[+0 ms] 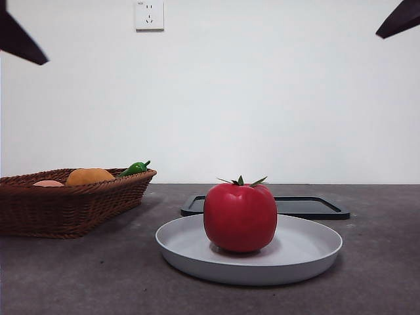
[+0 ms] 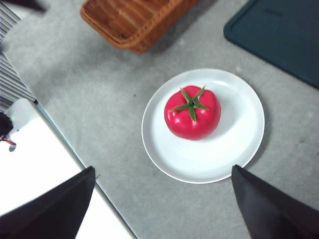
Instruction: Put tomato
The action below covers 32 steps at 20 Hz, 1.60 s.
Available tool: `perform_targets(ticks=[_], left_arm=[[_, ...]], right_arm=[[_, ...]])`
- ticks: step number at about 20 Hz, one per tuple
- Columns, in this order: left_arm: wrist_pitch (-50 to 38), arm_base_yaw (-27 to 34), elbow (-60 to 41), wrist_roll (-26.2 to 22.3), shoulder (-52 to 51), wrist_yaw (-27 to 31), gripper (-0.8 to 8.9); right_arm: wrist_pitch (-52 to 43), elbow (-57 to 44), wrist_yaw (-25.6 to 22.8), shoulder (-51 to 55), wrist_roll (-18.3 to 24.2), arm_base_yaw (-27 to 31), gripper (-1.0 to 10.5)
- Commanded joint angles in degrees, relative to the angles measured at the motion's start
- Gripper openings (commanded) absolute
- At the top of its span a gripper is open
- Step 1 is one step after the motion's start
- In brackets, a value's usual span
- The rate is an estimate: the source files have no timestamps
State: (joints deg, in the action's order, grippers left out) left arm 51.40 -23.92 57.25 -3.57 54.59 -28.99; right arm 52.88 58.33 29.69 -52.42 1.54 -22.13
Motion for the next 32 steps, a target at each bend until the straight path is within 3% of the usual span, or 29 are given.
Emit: perform_targets(ticks=[1, 5, 9, 20, 32], left_arm=[[2.9, -0.6, 1.2, -2.0, -0.4, -0.9, 5.28], [2.9, -0.6, 1.2, -2.0, -0.9, -0.9, 5.28], [2.8, -0.6, 1.2, -2.0, -0.9, -0.9, 5.28], [2.8, -0.6, 1.2, -2.0, -0.9, -0.9, 5.28], [2.8, -0.6, 1.2, -2.0, -0.9, -0.9, 5.28]], right_arm=[[-0.6, 1.0, -0.1, -2.1, 0.2, -0.4, 4.3], [-1.8, 1.0, -0.2, -5.9, 0.2, -1.4, 4.3], [-8.9, 1.0, -0.5, -11.8, 0.2, -4.4, 4.3], [-24.0, 1.0, -10.0, -31.0, 0.2, -11.6, 4.9], [-30.5, 1.0, -13.7, -39.7, 0.2, -14.5, 5.2]])
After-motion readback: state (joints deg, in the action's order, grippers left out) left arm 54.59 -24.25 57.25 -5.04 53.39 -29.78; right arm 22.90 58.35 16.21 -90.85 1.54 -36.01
